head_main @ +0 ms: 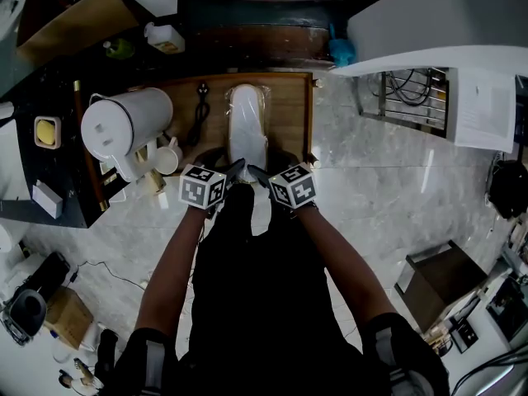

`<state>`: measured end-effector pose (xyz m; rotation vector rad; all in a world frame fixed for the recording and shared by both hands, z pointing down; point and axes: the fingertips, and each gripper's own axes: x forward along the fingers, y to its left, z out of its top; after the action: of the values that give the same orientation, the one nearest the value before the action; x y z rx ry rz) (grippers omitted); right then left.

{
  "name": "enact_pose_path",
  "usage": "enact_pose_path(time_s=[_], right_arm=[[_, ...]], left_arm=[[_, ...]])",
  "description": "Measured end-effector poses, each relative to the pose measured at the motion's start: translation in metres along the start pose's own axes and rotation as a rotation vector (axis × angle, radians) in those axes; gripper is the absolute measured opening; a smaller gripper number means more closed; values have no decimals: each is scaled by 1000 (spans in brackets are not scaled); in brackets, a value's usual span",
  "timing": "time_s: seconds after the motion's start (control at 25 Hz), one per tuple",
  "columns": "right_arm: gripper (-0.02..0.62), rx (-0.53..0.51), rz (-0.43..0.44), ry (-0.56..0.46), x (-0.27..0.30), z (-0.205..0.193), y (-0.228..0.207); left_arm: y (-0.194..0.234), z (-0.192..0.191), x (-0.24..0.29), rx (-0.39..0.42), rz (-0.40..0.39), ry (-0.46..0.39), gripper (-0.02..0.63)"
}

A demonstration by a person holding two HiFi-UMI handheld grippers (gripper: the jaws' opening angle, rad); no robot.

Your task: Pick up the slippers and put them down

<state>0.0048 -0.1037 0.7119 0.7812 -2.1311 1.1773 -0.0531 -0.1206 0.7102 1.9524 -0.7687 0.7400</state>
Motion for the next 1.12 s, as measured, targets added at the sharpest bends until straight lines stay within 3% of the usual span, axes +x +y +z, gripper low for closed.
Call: enact_pose_path(time_s=[0.72,1.0,1.12], right_arm=[[289,-43,26,-56,-30,8,18],[228,-84,43,-78,-43,9,35],[181,-137,49,-76,-51,7,43]], left_arm=[[-26,6,-18,57,-1,-33,272],[-46,10,-33,107,-50,-47,270],[-55,10,-41,121,-62,-60,241]])
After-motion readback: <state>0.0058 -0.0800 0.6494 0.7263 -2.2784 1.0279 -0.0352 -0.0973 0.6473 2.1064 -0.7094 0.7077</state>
